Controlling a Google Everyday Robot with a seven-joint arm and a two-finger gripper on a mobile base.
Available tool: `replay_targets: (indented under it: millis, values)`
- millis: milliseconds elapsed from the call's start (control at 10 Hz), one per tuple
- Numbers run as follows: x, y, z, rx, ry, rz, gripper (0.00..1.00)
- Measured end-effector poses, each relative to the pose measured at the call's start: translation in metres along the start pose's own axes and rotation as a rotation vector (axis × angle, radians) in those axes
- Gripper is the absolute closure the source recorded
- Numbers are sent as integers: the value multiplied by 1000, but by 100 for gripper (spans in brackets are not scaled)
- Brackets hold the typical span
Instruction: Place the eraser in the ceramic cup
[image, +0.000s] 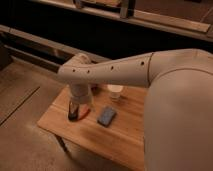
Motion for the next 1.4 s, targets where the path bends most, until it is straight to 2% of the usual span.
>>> replay_targets:
  millis: [300, 400, 500, 700, 800, 900, 1100, 1400]
  values:
    - [0, 2, 0, 2, 4, -1, 35]
    - [-4, 9, -1, 14, 8, 7, 35]
    - [-15, 27, -4, 10, -4, 32, 35]
    - [-42, 35, -9, -22, -37, 166, 35]
    - [-52, 30, -12, -46, -54, 273, 35]
    - [-53, 31, -12, -51, -55, 323, 35]
    - [-52, 34, -12, -55, -53, 362, 35]
    - [-52, 33, -13, -56, -56, 369, 35]
